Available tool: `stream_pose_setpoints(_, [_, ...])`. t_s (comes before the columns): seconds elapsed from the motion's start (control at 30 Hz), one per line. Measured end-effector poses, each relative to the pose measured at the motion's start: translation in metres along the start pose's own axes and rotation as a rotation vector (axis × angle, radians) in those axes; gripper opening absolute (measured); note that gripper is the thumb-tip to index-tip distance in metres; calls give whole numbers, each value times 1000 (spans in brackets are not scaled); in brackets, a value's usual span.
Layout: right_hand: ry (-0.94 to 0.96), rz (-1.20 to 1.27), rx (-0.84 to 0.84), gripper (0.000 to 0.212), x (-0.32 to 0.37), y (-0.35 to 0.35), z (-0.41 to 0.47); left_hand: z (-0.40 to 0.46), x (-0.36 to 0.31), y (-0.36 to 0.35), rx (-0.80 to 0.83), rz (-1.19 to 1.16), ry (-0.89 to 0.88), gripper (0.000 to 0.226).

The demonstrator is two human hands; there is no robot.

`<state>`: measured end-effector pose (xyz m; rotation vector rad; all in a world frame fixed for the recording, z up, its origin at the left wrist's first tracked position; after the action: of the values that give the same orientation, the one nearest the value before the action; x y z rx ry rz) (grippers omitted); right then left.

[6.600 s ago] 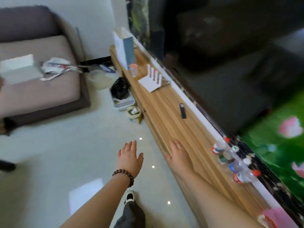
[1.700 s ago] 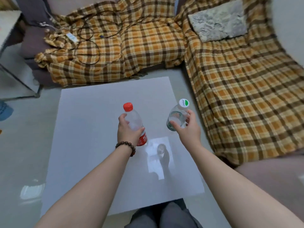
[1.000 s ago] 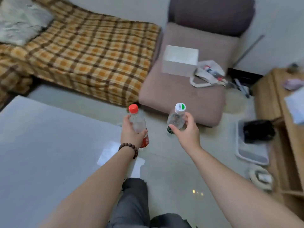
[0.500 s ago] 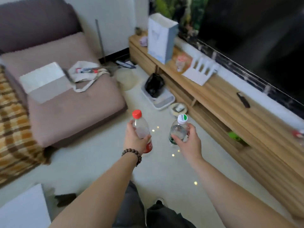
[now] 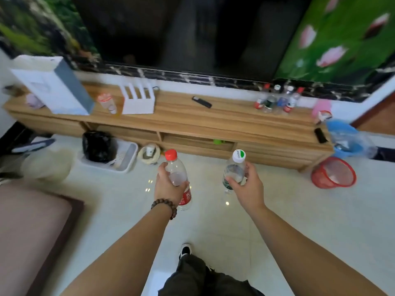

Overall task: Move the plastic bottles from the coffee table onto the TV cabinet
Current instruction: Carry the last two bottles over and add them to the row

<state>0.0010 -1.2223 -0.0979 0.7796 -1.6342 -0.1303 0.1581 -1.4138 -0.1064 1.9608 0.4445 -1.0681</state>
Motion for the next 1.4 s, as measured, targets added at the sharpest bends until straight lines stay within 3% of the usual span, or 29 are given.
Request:
stream_pose_setpoints(0.3, [-186, 83, -323, 65, -46, 81, -5, 20, -59, -90, 304, 107, -161, 84])
stream_pose_setpoints(0.6, [-314, 148, -489, 68, -104, 157, 4, 6, -114, -202, 467, 155, -251, 79])
stream_pose_setpoints(1.07, [-248, 207, -470, 62, -182, 369, 158, -1, -238, -417, 372, 121, -257, 88])
stream_pose_setpoints(1.27, [-208, 186, -374, 70, -184, 405, 219, 12, -277, -463, 313, 98, -236, 86])
stream_pose_setpoints(1.4, [-190, 170, -327, 60, -185, 417, 264, 34, -290, -487, 289, 83, -211, 86])
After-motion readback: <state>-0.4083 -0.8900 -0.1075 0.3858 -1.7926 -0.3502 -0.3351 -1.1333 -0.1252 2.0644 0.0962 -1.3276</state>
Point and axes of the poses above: each hand's wrist, its own z-axis towards the middle knuckle, its own y-axis out of the back of the hand, x = y × z, the point moved 5 cm from there along z, towards the middle knuckle, and after that the axes turned 4 degrees about -y, right-handed, at the moved point
